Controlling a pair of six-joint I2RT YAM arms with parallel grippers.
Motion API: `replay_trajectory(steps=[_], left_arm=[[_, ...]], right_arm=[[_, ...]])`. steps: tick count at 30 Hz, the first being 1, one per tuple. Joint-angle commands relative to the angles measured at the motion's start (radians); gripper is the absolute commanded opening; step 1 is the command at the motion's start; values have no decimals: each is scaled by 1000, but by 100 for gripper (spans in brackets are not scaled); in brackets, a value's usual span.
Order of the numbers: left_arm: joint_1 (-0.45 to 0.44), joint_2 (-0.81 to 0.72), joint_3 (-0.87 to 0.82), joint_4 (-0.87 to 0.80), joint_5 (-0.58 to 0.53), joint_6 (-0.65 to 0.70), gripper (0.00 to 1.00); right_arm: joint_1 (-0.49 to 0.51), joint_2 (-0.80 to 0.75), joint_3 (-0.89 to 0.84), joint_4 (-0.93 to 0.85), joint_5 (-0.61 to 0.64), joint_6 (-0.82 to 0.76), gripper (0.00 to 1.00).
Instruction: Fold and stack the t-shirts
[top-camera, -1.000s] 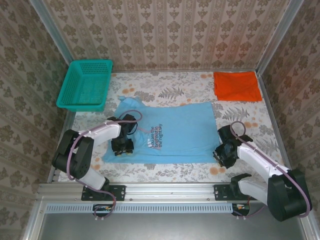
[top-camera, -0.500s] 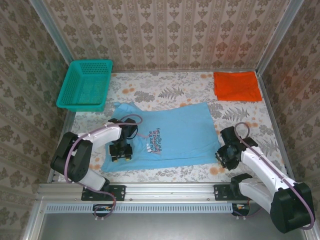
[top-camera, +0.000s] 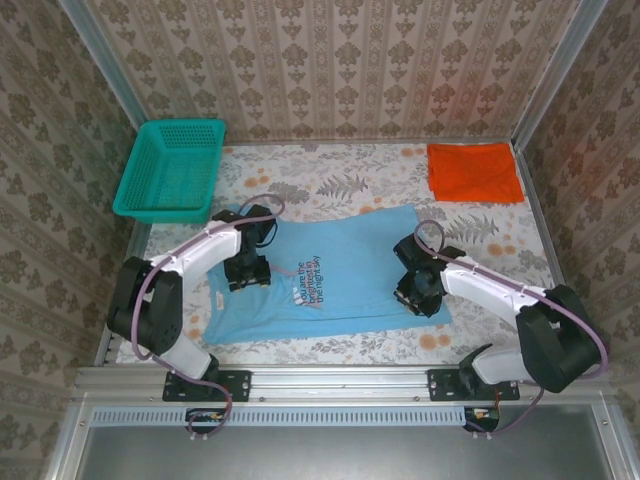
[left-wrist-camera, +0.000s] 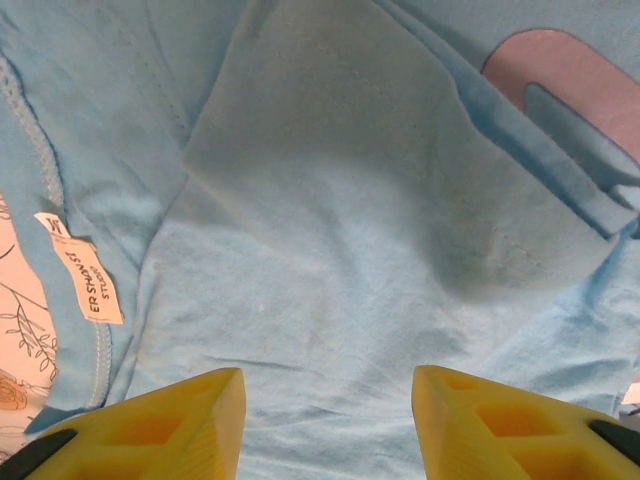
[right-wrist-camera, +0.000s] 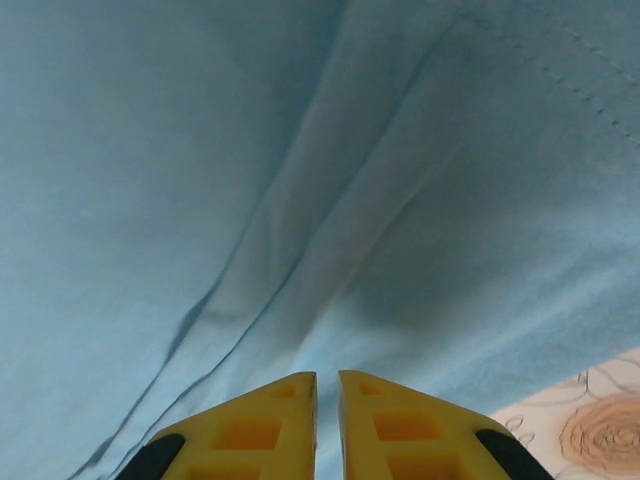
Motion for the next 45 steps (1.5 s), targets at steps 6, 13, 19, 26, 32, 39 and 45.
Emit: replay_trajectory(steps=[6,13,19,26,32,39,45], left_arm=[[13,118,33,48,36,64,49],[11,235,99,89,64,89,49],[-14,311,149,106,91,97,49],[-65,360,187,110,114,85,49],[-67,321,150,90,107,83,50],[12,227,212,9,161,131,57],[107,229,543,-57,213,136,71]], right_arm=[[-26,2,-161,58,84,284,19],[-30,-195,-338,16,132,506,19],[-29,-390,-438,-71,153,600,15],[-27,-449,-433,-149,149,603,13],[-27,-523,-421,-205,158,630,15],[-27,-501,-319,-181,189,569,35],[-27,-372,-75,-148,247,394,54]])
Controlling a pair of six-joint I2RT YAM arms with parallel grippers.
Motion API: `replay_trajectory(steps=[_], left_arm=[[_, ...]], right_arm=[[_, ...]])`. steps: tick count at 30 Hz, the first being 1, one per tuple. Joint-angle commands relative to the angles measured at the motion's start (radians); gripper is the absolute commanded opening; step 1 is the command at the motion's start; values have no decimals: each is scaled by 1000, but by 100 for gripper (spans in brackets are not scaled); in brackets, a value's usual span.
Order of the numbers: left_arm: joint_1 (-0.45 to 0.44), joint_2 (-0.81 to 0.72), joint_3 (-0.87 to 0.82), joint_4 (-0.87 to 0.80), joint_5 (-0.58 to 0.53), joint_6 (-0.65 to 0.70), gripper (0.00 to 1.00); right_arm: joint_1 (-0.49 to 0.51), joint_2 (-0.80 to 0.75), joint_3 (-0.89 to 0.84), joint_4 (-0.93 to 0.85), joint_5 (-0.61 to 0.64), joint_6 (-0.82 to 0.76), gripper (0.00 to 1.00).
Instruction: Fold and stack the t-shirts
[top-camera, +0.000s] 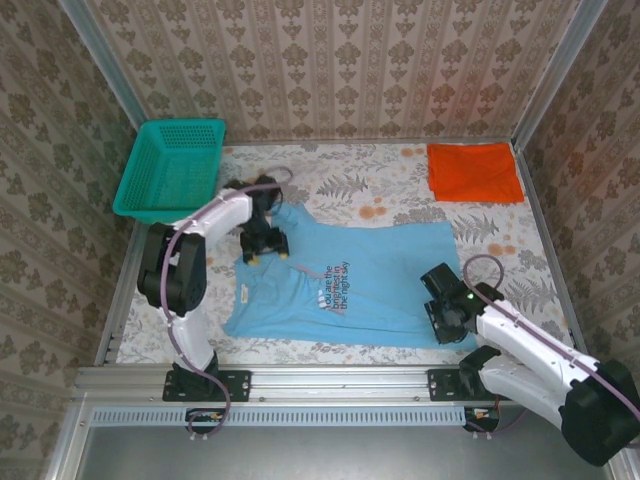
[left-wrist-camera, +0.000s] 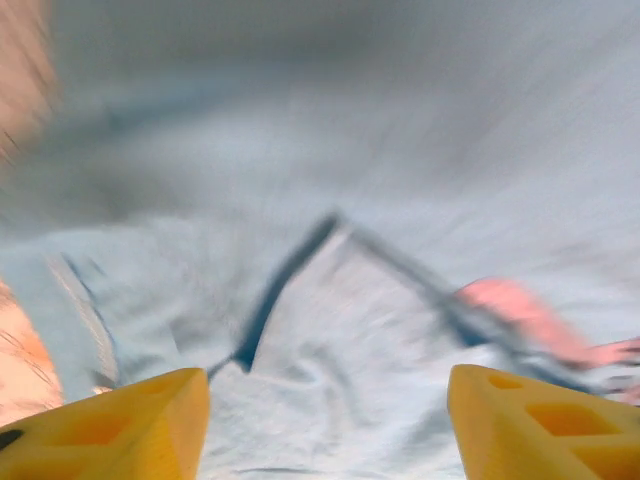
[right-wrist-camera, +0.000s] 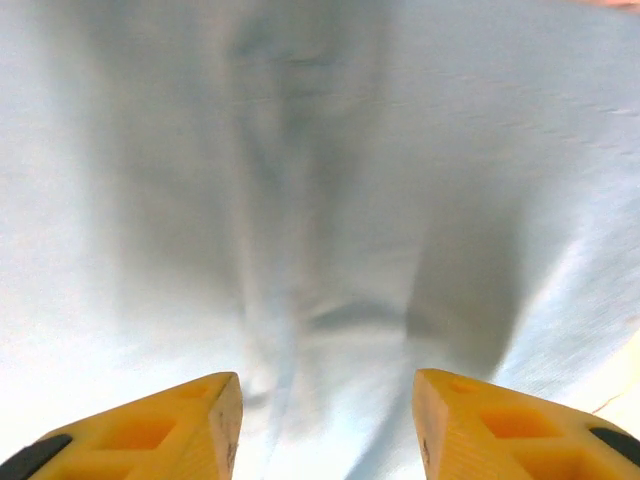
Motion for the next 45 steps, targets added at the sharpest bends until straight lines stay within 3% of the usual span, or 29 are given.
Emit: replay_trajectory(steps=[1,3,8,14,17,22,26,45], left_arm=[[28,-34,174,-19,36,9,75],[44,-5,242,3,31,-5,80],[118,97,343,66,84,-33,81],[134,310,553,17,44,-36,72],[142,388,610,-29,72,-88,72],[174,487,709,-73,-8,-128,71],[204,536,757,-45,15,-126,70],[219,679,841,-8,102,-118,55]], right_arm=[[-6,61,169,-32,89,-150,56],[-7,105,255,-26,127,-239,60],[-105,238,426,88,161,-557,66],[-273,455,542,227,75,-889,65],[-335,530,550,281,-23,-955,64],[-431,630,575,282,-33,-1038,58],[-498,672,569,331,-53,-1057,56],[-570,934,748,343,-58,-1210,56]])
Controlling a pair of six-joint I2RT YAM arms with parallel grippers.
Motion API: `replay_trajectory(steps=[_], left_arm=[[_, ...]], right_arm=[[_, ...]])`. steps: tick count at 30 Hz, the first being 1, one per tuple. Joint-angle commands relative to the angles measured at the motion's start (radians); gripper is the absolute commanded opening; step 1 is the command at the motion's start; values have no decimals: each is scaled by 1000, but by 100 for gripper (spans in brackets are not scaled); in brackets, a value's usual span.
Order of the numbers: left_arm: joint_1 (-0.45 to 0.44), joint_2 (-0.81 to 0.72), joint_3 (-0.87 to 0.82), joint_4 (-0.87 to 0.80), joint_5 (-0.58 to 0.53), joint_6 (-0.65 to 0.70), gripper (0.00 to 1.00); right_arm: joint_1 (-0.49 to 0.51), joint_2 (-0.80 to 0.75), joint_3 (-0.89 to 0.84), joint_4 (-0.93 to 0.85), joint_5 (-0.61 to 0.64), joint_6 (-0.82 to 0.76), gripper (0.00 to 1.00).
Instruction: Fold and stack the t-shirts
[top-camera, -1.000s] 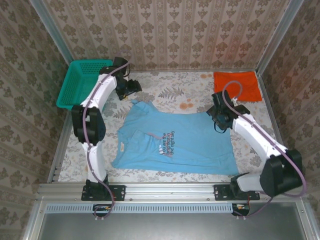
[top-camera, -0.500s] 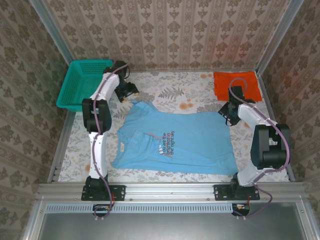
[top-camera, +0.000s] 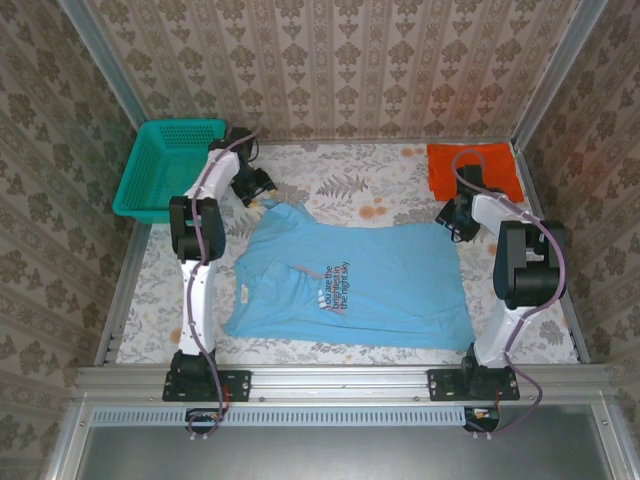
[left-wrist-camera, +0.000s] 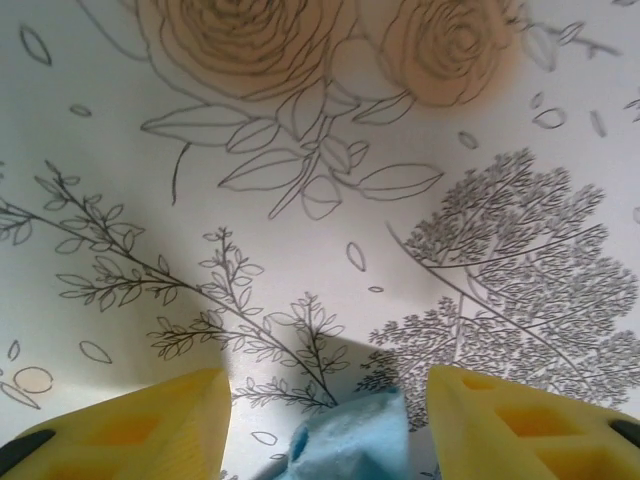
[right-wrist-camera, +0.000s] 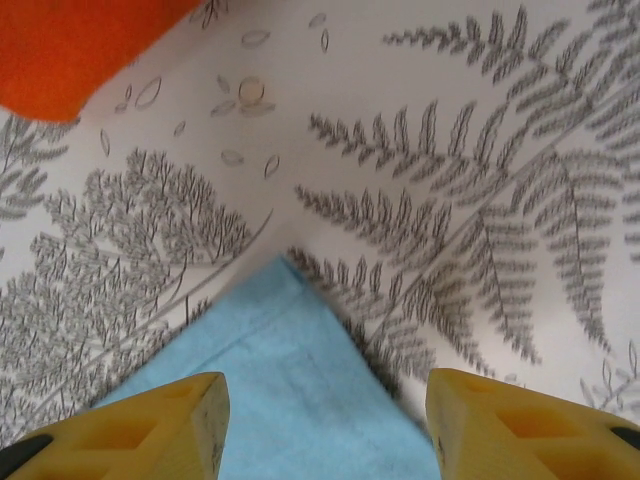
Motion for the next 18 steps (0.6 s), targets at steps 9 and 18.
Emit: replay_trajectory(steps=[9,18], left_arm=[[3,52,26,5,56,-1,54],[-4,51,19,-7,22,7,49]], right_arm=[[-13,172,175,-20,-65,-85,49],[-12,228,228,-51,-90,-71,36]])
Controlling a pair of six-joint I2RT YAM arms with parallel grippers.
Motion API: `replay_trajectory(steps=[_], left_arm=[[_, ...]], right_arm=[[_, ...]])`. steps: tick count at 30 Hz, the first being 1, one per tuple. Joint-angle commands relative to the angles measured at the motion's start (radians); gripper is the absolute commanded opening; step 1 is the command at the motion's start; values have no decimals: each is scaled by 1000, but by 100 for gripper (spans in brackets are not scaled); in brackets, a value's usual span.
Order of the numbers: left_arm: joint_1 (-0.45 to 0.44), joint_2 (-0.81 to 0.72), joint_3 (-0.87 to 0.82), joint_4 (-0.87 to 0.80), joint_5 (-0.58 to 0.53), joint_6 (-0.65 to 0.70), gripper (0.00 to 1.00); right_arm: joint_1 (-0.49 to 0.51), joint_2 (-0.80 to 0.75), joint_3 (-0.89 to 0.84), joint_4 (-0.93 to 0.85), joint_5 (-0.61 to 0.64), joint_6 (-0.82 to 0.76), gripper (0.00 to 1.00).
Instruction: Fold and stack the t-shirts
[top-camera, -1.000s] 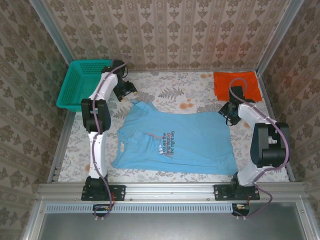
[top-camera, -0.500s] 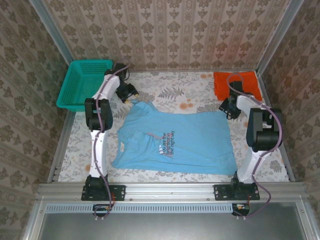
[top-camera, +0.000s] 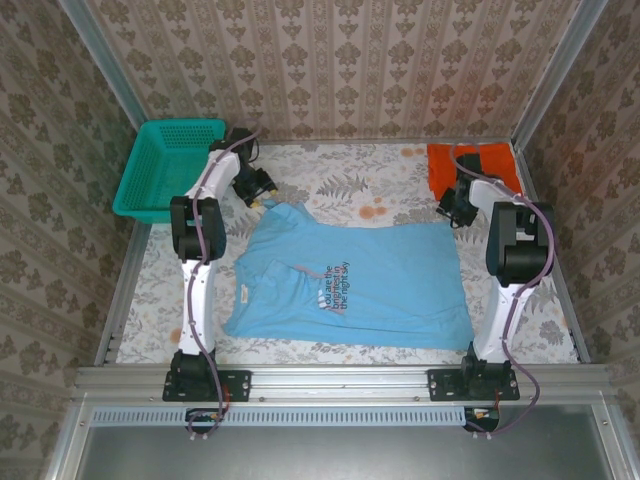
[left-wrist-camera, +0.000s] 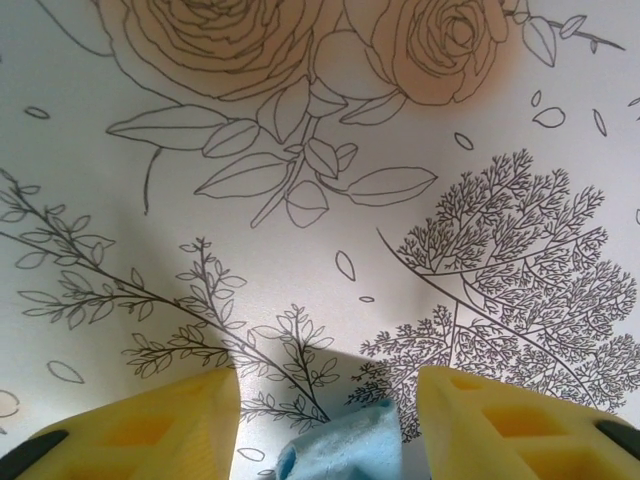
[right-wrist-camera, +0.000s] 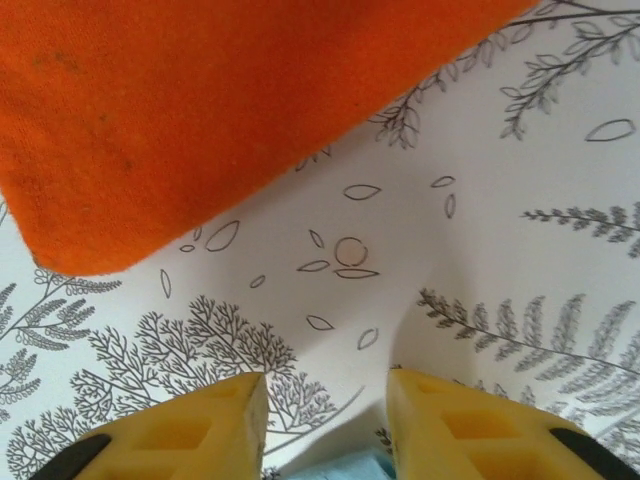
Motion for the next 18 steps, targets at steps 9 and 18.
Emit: replay_trajectory(steps=[9,18], left_arm=[[-19,40,15,2,7,4,35],[-32,45,35,2,10,-4,21]], right_arm=[[3,39,21,-32,-46,6,30],[3,58,41,-36,-63,2,25]])
